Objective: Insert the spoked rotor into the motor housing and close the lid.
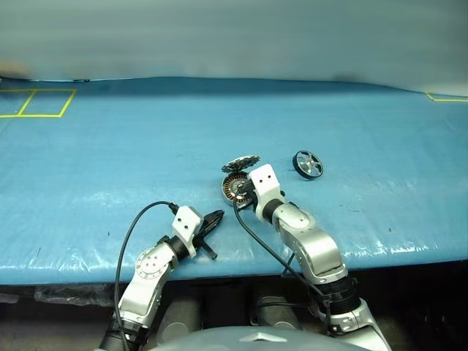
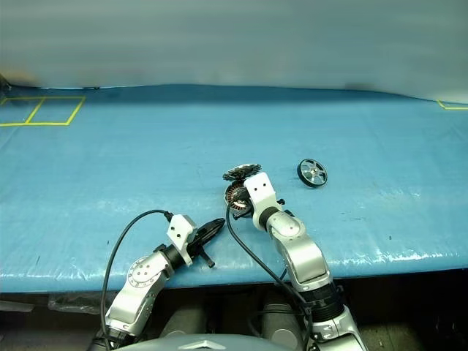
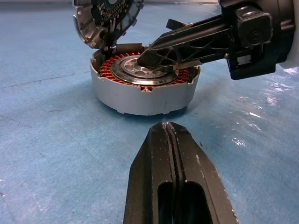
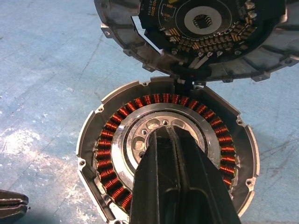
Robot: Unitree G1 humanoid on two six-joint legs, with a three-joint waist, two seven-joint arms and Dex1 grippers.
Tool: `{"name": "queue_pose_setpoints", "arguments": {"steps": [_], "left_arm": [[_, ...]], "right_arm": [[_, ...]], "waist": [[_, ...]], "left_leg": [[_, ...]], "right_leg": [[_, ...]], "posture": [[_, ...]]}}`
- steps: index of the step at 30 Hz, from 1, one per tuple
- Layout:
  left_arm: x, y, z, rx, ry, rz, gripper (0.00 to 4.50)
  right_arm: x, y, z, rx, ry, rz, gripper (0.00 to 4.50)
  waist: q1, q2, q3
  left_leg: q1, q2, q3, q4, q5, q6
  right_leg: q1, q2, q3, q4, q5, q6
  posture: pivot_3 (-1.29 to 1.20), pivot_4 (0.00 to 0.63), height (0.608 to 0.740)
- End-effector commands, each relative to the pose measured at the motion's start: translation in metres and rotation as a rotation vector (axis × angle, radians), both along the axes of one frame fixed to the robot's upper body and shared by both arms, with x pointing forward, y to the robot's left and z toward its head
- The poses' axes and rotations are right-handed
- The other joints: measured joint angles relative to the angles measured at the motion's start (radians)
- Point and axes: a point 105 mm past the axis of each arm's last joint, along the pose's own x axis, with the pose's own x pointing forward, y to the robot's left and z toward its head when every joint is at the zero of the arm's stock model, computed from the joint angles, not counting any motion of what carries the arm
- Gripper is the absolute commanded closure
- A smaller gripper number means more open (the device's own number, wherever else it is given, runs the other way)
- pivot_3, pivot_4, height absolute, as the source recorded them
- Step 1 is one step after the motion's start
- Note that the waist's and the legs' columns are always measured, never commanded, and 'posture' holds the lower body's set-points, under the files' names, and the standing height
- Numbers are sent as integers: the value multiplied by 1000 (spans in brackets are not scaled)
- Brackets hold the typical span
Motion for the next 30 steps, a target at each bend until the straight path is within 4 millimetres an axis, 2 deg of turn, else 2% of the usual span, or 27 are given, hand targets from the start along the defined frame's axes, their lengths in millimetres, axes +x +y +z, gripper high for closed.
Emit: {"name": "queue_pose_setpoints", "arguments": {"steps": [1,10,13,17,21,25,30], "left_arm": [[0,-2,6,4,-23,-3,4462],[-2,-4,6,-1,-11,-3,4462],[-2,-5,6,-3,-11,-4,4462],[-2,-6,6,-6,-11,-3,4462],[-3,-6,6,-8,-7,-4,4462],[-2,-7,6,-9,-6,-8,4462],[-1,-7,6,-7,-8,-9,4462]], "right_arm": [[-4,11,2,11,-7,56,4500],[-9,12,-5,-41,7,132,4500],[-5,12,0,-27,-5,122,4500],[-3,9,20,29,-53,100,4500],[-18,3,47,93,-85,136,4500],[-29,-19,56,70,-65,110,4500],[-20,-75,57,-22,-22,-88,4500]], "waist": [[-1,0,0],[-2,0,0],[-2,0,0],[-1,0,0],[4,1,0],[6,1,0],[6,1,1]], "left_leg": [[0,0,0,0,0,0],[0,0,0,0,0,0],[1,0,0,0,0,0],[0,0,0,0,0,0],[-1,0,0,0,0,0],[-2,0,-1,0,-1,1],[-2,-1,-1,0,-1,1]], "right_leg": [[0,0,0,0,0,0],[0,-1,0,0,0,0],[0,-1,0,0,0,0],[0,-1,0,0,0,0],[-1,-2,0,0,0,0],[0,-4,-1,-2,0,0],[0,-6,-2,-2,-1,-2]], "posture": [[0,150,740],[0,150,740],[0,150,740],[0,150,740],[0,150,740],[0,150,740],[0,150,740]]}}
